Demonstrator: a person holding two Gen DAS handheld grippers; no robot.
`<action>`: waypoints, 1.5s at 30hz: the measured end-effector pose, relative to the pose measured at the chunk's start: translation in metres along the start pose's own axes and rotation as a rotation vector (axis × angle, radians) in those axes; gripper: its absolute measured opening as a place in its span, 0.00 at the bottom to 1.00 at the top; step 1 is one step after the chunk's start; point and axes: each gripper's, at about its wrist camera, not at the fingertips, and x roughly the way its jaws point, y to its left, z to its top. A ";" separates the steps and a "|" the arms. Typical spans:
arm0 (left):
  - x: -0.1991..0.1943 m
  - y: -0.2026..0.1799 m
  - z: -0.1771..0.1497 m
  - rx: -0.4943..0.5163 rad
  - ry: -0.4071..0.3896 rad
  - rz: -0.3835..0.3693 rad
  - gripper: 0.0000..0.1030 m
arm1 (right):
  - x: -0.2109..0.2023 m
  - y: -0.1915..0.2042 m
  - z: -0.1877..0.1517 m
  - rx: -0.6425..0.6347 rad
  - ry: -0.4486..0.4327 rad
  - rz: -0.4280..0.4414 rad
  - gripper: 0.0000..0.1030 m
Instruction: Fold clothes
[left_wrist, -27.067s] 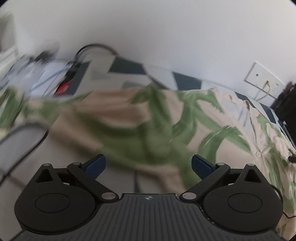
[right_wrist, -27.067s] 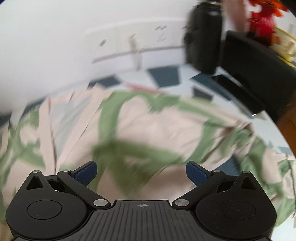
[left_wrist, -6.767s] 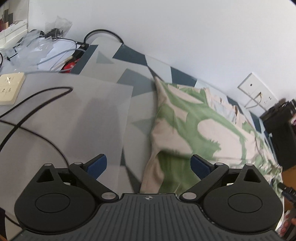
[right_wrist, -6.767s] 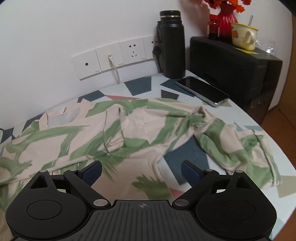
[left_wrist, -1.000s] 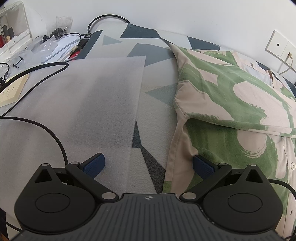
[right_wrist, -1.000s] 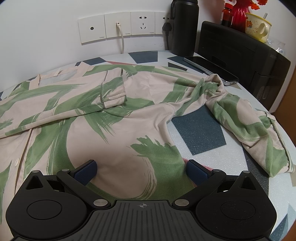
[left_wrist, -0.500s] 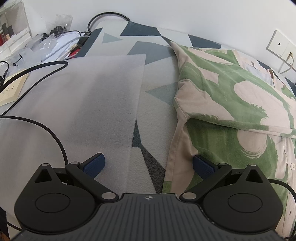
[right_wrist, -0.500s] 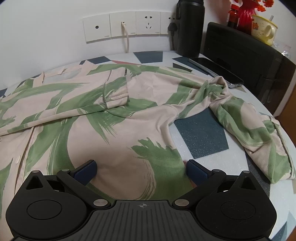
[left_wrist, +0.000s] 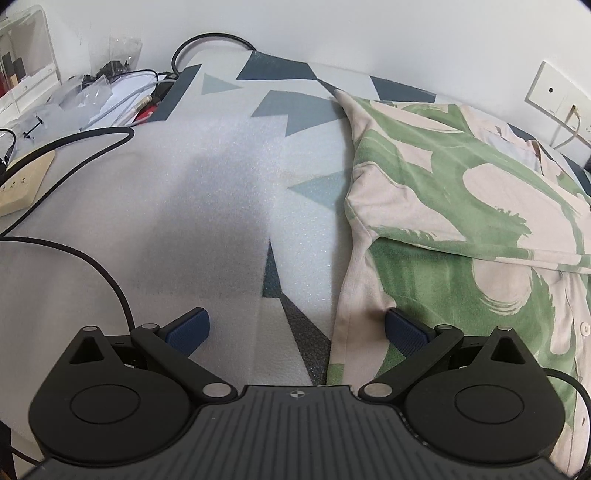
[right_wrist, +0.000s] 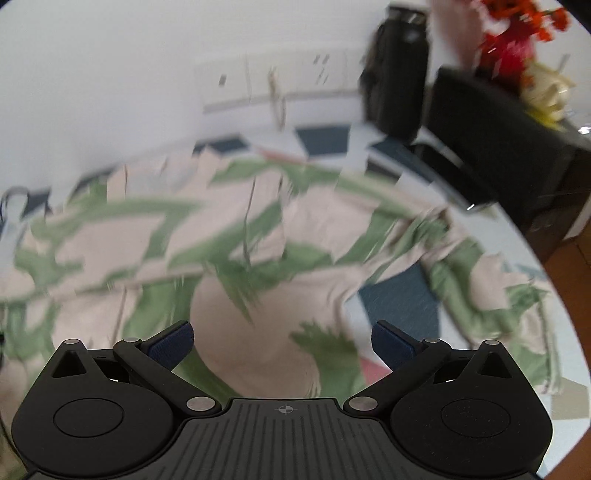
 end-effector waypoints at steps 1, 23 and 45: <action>0.000 0.000 -0.001 0.000 -0.006 -0.002 1.00 | -0.008 -0.002 0.001 0.013 -0.020 -0.010 0.99; -0.021 -0.004 -0.004 -0.067 -0.068 0.014 1.00 | -0.007 -0.054 0.004 0.024 -0.135 -0.111 0.99; -0.034 -0.089 -0.003 -0.021 -0.105 0.049 1.00 | 0.035 -0.188 -0.040 0.226 -0.125 -0.249 0.99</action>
